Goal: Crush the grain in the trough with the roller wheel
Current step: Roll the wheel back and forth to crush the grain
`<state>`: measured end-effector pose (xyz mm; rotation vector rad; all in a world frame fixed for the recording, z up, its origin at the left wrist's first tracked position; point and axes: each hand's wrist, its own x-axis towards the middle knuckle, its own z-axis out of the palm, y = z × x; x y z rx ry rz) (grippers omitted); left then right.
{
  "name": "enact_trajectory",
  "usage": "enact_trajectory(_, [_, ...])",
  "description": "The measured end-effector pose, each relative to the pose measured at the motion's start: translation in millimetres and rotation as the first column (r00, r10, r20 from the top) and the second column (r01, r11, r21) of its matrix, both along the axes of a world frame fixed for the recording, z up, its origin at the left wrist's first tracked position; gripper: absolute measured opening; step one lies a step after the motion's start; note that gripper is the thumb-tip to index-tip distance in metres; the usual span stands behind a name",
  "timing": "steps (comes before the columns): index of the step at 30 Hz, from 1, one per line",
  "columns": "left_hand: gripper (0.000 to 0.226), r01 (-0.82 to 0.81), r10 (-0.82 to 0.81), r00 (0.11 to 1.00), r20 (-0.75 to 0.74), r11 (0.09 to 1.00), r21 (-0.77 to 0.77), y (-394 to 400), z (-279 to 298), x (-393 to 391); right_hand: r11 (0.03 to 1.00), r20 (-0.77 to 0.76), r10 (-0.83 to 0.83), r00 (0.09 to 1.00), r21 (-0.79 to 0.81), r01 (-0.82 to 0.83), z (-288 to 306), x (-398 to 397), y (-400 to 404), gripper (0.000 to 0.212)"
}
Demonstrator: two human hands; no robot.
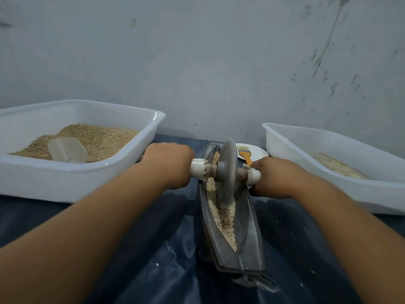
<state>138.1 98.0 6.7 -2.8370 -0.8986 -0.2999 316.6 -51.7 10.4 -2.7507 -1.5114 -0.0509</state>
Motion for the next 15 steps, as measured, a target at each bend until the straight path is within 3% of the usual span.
enact_trajectory(2, [0.017, 0.015, -0.015, 1.0, 0.0, 1.0, 0.014, -3, -6, -11, 0.999, -0.06, 0.026, 0.998, -0.036, -0.028, 0, -1, -14, 0.02])
enact_trajectory(6, [0.026, 0.062, -0.083, 0.991, 0.105, 0.98, 0.189, -7, -17, -23, 0.993, 0.058, 0.055, 0.997, 0.102, -0.06, -16, -5, -32, 0.029])
enact_trajectory(10, [0.021, 0.044, -0.045, 0.999, 0.026, 0.997, 0.06, -1, 1, 4, 0.993, 0.03, -0.032, 0.999, 0.114, 0.029, -18, 0, -12, 0.016])
enact_trajectory(15, [0.019, 0.03, -0.033, 0.998, 0.051, 0.998, 0.061, -6, -8, -14, 0.994, 0.054, 0.055, 0.997, 0.093, -0.06, -11, -5, -27, 0.016])
